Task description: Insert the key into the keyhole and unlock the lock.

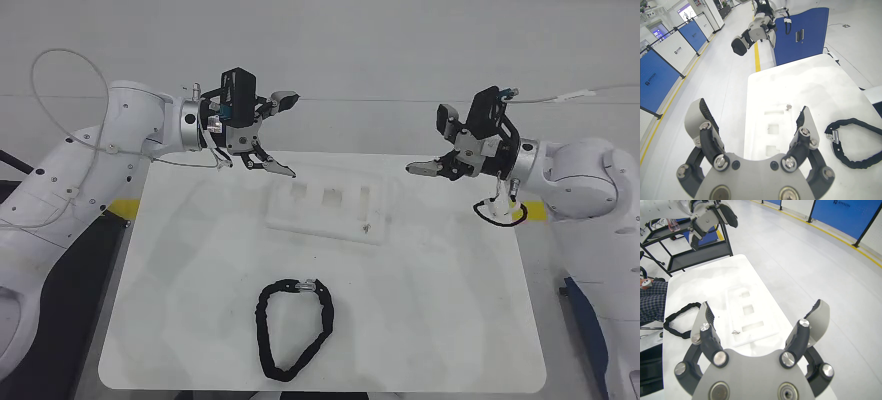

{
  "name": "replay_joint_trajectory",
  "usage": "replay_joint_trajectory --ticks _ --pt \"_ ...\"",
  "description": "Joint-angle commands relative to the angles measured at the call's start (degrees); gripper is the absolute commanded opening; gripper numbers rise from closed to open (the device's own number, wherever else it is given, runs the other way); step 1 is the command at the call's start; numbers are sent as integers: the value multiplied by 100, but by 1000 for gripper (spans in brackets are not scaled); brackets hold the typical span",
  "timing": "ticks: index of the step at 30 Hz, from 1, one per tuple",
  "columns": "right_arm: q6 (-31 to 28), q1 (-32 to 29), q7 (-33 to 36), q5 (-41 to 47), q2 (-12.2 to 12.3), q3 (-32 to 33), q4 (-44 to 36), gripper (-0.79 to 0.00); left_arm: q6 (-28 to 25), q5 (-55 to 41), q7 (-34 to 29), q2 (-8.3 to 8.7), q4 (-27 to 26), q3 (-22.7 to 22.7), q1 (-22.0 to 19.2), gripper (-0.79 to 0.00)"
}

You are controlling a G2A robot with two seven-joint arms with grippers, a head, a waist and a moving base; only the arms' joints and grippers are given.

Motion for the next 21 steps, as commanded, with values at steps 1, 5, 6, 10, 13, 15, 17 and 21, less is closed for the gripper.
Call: replay_joint_trajectory --ticks 1,5,6,10,13,15,17,21 --pt "264 -2 109 160 -34 -184 76 0 0 0 0 0 0 0 0 0" --pt "709 87 335 495 -133 -593 275 0 0 0 0 0 0 0 0 0" --pt "836 121 428 555 -163 -713 312 0 0 0 0 0 0 0 0 0" --pt "1472 277 736 949 -301 -1146 458 0 0 0 0 0 0 0 0 0" --pt "2070 418 1094 1137 -398 -1428 522 0 0 0 0 0 0 0 0 0" --pt "2562 492 1364 1256 -460 -1599 538 0 0 0 0 0 0 0 0 0" --pt "3048 549 1616 1389 -522 -1758 508 0 0 0 0 0 0 0 0 0" --pt "4028 615 2087 1492 -648 -2112 410 0 0 0 0 0 0 0 0 0"
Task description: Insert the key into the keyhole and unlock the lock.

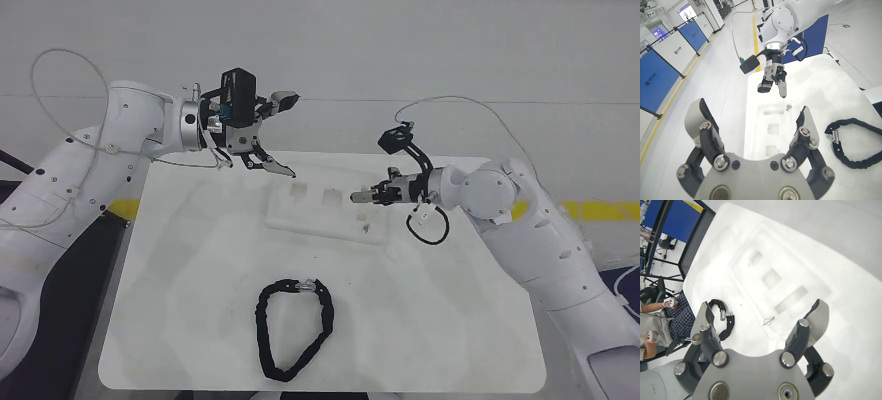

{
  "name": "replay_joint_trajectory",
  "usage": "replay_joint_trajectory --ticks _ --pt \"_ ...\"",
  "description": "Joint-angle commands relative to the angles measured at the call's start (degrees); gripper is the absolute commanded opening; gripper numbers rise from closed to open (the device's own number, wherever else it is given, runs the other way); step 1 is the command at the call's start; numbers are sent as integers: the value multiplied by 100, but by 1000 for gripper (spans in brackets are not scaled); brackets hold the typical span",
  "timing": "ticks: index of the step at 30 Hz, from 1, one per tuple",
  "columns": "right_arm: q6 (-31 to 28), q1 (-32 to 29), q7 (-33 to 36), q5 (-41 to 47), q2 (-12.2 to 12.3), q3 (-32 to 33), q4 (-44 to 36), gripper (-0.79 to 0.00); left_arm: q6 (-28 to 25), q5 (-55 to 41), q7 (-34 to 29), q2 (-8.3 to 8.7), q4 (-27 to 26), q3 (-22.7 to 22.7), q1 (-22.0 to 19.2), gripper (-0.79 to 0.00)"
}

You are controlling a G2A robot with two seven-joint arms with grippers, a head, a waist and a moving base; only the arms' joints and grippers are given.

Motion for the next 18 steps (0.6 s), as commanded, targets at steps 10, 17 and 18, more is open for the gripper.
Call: replay_joint_trajectory --ticks 10,17,18 --pt "2037 -1 369 -438 -232 -608 -320 0 0 0 0 0 0 0 0 0" --pt "2249 -136 353 -415 -241 -603 -369 0 0 0 0 0 0 0 0 0" --pt "2249 -136 353 -415 -241 -603 -369 0 0 0 0 0 0 0 0 0"
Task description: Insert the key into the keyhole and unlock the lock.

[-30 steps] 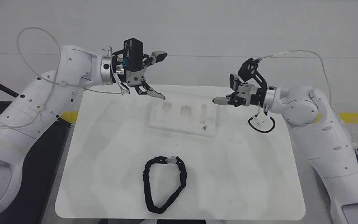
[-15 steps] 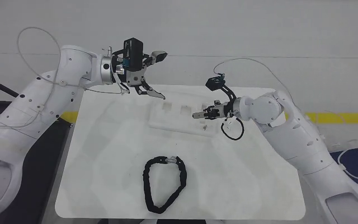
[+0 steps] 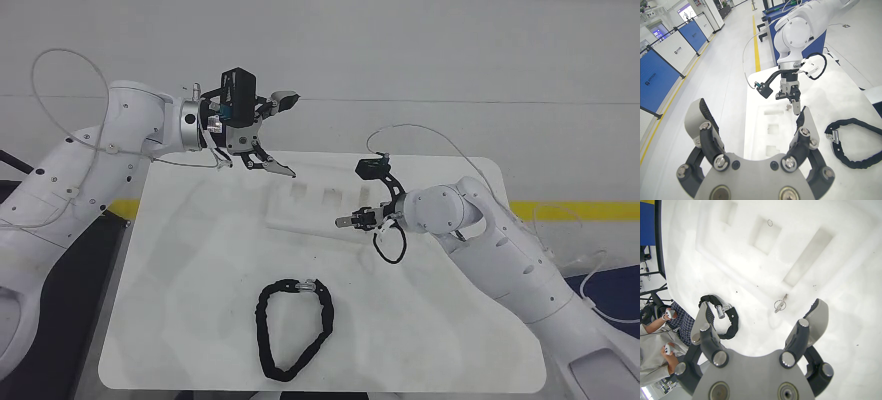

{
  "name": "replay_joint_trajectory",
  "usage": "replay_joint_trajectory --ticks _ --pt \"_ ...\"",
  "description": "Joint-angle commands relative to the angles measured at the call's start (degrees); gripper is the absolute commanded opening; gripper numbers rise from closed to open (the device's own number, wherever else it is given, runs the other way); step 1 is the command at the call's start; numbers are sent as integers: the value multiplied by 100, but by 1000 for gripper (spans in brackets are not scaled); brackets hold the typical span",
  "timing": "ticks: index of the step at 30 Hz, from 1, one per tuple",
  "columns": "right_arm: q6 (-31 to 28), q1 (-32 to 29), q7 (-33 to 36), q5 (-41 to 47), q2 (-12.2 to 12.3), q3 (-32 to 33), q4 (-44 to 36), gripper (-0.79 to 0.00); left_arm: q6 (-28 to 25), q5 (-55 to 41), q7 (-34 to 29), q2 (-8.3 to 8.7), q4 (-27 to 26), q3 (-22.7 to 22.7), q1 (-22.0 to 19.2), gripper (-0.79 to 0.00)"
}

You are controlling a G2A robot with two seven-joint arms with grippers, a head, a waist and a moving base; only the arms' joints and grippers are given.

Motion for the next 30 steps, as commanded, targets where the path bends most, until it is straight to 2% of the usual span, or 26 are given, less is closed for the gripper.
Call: replay_joint_trajectory --ticks 1,19,30 --pt "-3 1 0 -1 0 0 1 0 0 0 0 0 0 0 0 0" --pt "27 -44 -89 -8 2 15 -1 0 0 0 0 0 0 0 0 0" --pt "1688 -699 -407 -1050 94 85 -1158 0 0 0 0 0 0 0 0 0"
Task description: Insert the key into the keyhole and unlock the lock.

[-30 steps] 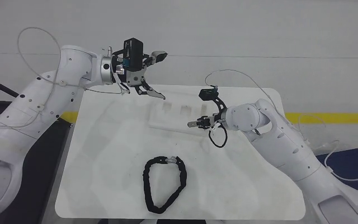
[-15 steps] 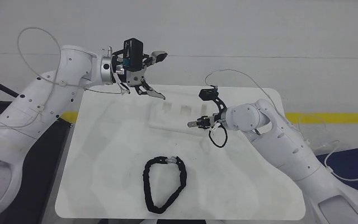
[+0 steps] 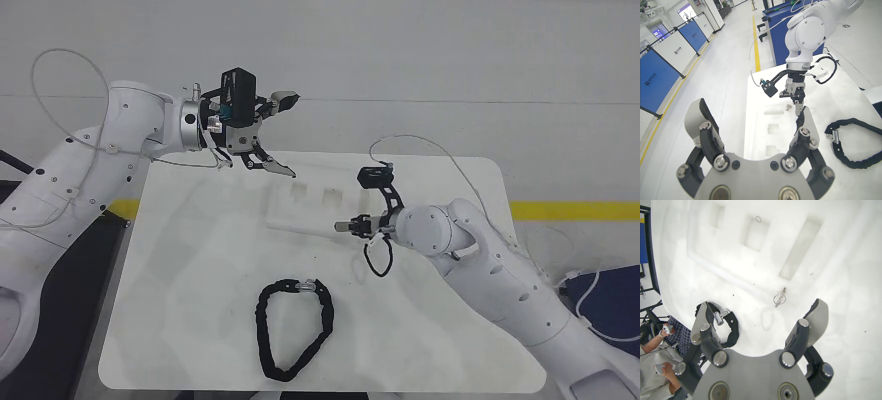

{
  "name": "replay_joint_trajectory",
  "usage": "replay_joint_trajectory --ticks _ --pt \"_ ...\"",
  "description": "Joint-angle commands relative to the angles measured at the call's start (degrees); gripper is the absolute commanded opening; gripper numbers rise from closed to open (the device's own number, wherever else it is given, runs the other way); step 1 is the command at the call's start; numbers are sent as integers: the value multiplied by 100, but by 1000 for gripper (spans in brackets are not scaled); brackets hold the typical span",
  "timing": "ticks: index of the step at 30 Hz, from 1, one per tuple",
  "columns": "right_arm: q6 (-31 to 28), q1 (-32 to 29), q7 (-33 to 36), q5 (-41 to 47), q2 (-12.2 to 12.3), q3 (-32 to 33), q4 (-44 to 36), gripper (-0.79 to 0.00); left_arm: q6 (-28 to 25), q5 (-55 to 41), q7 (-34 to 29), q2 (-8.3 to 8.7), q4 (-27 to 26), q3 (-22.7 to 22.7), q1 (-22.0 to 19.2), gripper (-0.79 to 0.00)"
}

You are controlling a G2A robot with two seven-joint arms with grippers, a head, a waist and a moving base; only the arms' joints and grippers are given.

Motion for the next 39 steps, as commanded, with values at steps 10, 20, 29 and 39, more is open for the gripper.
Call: replay_joint_trajectory --ticks 10,20,29,39 --pt "499 -86 182 -335 -62 -22 -132 -117 0 0 0 0 0 0 0 0" --pt "804 49 318 -433 -203 -140 113 -240 0 0 0 0 0 0 0 0" --pt "913 50 205 -383 -320 -164 266 -416 0 0 0 0 0 0 0 0" --pt "1064 26 189 -430 -407 -147 408 -465 0 0 0 0 0 0 0 0"
